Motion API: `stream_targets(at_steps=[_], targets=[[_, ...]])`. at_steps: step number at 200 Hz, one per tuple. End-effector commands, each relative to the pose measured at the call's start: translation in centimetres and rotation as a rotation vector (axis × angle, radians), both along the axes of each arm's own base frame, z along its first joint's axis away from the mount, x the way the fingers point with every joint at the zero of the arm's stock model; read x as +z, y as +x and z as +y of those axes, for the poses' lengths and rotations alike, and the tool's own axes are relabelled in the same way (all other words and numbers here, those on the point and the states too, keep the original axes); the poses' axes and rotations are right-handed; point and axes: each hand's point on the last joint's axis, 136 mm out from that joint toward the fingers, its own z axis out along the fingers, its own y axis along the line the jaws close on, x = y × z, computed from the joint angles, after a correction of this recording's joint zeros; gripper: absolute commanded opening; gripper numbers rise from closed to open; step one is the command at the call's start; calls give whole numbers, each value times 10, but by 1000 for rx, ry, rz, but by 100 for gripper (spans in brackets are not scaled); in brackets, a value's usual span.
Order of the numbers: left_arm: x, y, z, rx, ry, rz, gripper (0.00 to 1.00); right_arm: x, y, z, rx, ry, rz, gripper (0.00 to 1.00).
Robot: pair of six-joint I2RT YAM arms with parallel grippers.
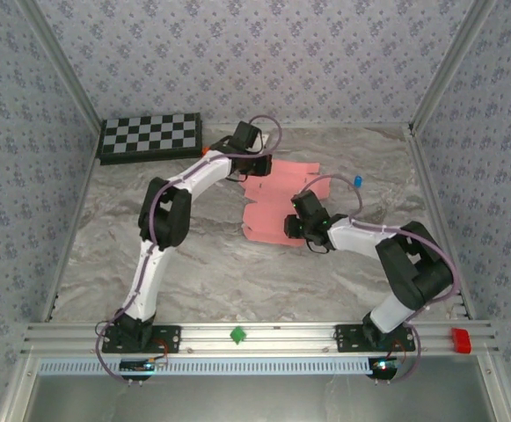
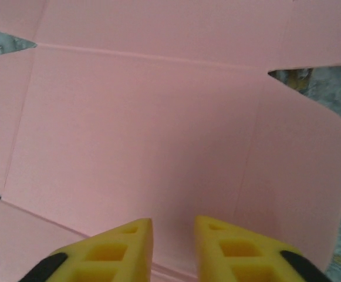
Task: Fold the paper box
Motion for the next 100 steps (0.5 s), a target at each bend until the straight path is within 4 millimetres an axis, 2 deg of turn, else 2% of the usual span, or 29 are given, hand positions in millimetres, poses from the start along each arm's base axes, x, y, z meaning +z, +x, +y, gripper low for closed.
stream_targets(at_steps=[1,45,90,98,100], targets=[[-19,0,8,-1,64,47,0,5,10,14,-1,35,-18,22],[-49,-3,15,8,101,105,0,-16,7,9,-20,6,23,17],[-68,-28,27,10,137,177,0,-28,-2,0,-35,-28,53,16],[-65,-30,29,17,136,175,0,-30,-4,-4,-41,-41,60,16],[-71,-35,32,18,145,191,0,-31,-6,-5,-42,-45,64,16]])
